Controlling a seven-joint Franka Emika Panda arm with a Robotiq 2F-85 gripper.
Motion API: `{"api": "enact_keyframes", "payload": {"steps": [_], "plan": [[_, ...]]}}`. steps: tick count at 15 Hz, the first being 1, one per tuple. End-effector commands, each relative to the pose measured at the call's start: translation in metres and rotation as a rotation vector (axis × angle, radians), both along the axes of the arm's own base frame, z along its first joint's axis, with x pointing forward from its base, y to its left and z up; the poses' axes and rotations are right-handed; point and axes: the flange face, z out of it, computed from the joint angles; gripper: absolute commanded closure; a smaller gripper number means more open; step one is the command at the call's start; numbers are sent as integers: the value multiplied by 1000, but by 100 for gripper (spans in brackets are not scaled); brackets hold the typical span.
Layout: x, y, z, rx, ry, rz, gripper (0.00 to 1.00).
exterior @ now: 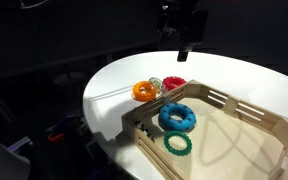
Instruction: Pick up the clear ring and put it on the table
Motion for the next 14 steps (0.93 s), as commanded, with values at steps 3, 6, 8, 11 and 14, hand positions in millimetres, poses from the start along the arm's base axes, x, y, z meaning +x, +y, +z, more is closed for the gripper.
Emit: {"api": "enact_keyframes", "payload": {"steps": [3,6,8,11,14], "plan": [[-4,-6,74,-30,-56,13,0],[-7,-5,106,-15,-83,21,0],[-9,-5,120,-12,-92,23,0],[-9,-4,114,-23,-97,6,0],[-8,-4,109,-21,-88,6,0]]}}
